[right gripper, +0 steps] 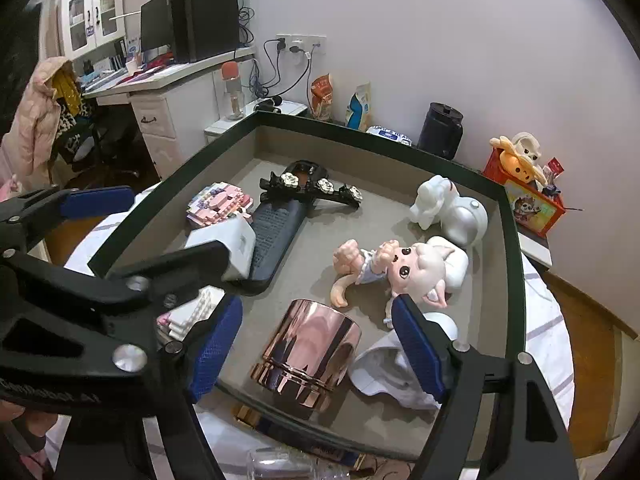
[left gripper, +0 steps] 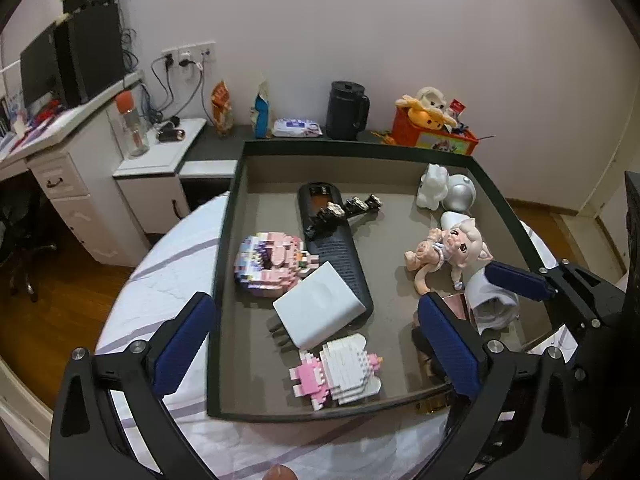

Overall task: Organize rigid objects
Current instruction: 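Lower the cup into the tray with the right gripper while the left lowers the charger block, then open both grippers and withdraw them from the tray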

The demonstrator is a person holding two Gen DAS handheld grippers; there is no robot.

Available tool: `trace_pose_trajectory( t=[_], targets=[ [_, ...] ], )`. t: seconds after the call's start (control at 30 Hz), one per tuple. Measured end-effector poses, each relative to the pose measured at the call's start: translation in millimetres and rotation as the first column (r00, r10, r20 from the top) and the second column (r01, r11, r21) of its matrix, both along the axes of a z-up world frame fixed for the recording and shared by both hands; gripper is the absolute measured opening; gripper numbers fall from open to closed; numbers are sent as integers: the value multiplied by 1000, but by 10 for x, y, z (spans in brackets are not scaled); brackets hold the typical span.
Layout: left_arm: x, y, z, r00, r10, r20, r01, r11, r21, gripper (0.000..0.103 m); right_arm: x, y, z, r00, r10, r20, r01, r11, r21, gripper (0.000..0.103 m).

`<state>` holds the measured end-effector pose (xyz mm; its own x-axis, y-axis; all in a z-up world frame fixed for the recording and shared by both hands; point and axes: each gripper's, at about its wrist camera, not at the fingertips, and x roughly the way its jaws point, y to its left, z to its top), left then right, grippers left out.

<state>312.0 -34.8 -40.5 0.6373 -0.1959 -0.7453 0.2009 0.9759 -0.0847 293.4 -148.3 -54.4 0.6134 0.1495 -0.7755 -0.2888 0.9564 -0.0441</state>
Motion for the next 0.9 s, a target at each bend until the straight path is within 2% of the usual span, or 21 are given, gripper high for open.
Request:
trace_pose_trajectory(
  t=[0.23, 0.37, 0.8, 0.9],
  targets=[
    [-258, 133, 214, 999, 21, 42, -20, 1000, -22, 103, -170, -54, 135, 998, -46, 33, 45, 999, 23, 81],
    [-466, 165, 321, 997, 21, 70, -20, 1000, -19, 103, -328, -127, 226, 996, -76, 45, 73, 995, 73, 81],
    [-1244, 284, 514, 992, 33, 121, -31, 999, -20, 103, -1152, -320, 365, 986, -165, 37, 155, 967, 204, 81],
    [-1406, 293, 538, 991, 35, 128, -32, 999, -26, 103, -1320, -327, 363, 986, -164, 36, 154, 967, 205, 81]
  ],
)
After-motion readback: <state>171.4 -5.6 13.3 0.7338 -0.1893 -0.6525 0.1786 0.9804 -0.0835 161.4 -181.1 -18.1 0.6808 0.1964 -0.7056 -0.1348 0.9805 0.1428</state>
